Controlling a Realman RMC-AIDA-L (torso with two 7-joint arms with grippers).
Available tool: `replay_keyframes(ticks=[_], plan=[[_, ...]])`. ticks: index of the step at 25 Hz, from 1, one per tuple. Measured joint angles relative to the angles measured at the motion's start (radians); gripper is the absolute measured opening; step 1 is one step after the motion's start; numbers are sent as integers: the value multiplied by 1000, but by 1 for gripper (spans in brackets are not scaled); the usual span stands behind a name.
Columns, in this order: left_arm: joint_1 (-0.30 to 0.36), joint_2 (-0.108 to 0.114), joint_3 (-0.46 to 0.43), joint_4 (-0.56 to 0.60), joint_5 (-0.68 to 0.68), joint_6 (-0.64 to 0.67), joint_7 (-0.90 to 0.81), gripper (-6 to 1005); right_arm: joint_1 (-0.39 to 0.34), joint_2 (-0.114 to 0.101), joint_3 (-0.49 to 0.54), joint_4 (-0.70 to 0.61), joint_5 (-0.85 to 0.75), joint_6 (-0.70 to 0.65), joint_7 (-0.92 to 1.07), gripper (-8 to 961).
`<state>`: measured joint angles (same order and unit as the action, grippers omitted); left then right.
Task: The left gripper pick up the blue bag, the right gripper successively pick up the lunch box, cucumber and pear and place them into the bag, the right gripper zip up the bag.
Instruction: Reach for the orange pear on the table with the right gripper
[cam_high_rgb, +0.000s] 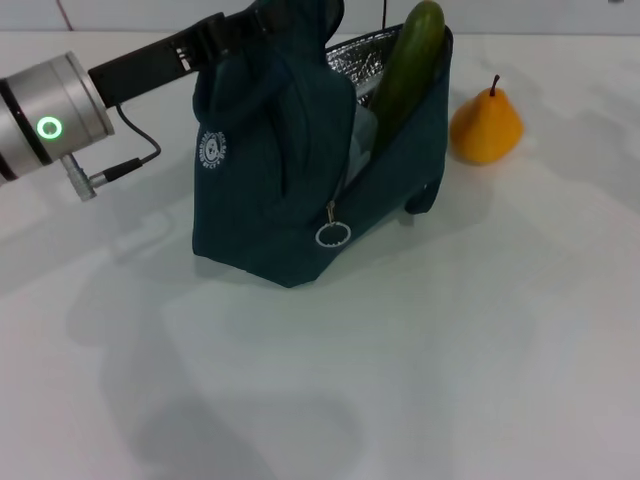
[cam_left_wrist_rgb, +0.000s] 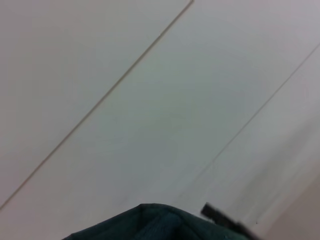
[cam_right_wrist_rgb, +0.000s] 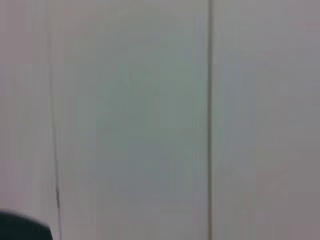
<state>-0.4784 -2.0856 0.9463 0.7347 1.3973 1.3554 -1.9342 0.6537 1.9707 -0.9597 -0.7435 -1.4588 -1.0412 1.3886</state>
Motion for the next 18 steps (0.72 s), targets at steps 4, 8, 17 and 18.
replay_keyframes(ticks=[4,8,17,18], plan=[[1,0,0,0,0,-1,1,45,-29,5,0,65,2,14,-60,702],[3,2,-13,0,2,-1,0,44,-56,30,1,112,6,21,-139,702],[4,2,-24,0,8,-1,0,45,1,46,1,287,24,57,-288,704],[4,2,-24,0,8,-1,0,45,10,46,-1,301,35,64,-307,704]])
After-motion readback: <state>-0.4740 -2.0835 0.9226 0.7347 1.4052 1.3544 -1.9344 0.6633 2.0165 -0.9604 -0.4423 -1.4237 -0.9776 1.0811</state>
